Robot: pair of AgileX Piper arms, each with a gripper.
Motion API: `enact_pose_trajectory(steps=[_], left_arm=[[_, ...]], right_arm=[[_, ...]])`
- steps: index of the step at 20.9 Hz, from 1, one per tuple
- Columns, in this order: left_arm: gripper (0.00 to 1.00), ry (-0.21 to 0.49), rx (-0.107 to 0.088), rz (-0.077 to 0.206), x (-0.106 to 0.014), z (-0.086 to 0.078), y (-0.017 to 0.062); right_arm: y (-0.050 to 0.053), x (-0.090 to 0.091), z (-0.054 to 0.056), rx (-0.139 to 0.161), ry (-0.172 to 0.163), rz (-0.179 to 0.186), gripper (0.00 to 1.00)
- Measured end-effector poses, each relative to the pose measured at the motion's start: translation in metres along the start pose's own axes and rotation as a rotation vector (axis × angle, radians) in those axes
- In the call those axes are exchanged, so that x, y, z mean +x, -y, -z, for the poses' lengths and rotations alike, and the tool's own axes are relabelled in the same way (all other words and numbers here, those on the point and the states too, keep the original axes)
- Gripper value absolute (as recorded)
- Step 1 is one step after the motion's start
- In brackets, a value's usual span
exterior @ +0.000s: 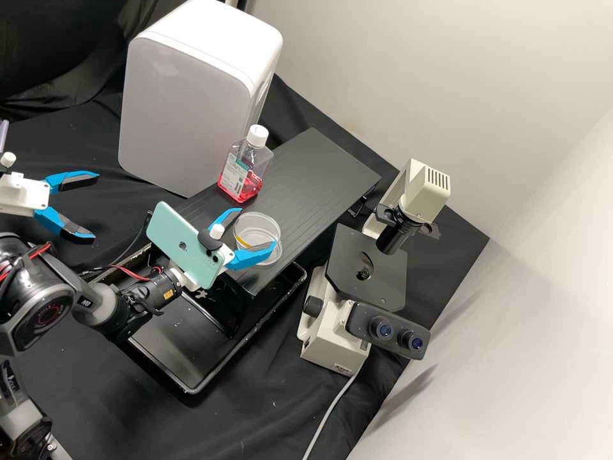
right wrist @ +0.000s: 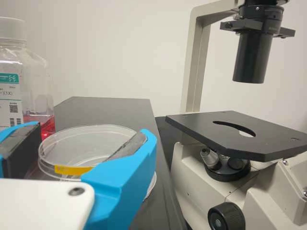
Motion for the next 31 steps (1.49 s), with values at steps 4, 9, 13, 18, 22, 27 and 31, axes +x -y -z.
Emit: enact_pose_trajectory(steps=[4,9,13,18,22,27,31], left_arm=[[1.00,0.000,0.000,0.000,0.000,0.000,0.0000],[1.00,0.000,0.000,0.000,0.000,0.000,0.0000],[1.00,0.000,0.000,0.000,0.000,0.000,0.0000],[1.00,0.000,0.000,0.000,0.000,0.000,0.0000],[1.00,0.000,0.000,0.000,0.000,0.000,0.0000],[1.00,0.000,0.000,0.000,0.000,0.000,0.0000],[1.00,-0.001,0.000,0.006,0.000,0.000,0.0013]], right_arm=[[0.001,0.000,0.001,0.001,-0.004,0.002,0.00],[0.006,-0.001,0.010,-0.002,-0.040,0.021,0.00],[0.010,-0.002,0.014,-0.012,-0.055,0.035,0.00],[0.017,-0.001,0.012,-0.022,-0.050,0.060,0.00],[0.024,0.000,0.011,-0.037,-0.043,0.084,0.00],[0.029,0.000,0.011,-0.042,-0.046,0.103,0.00],[0.031,0.000,0.011,-0.054,-0.046,0.098,0.00]])
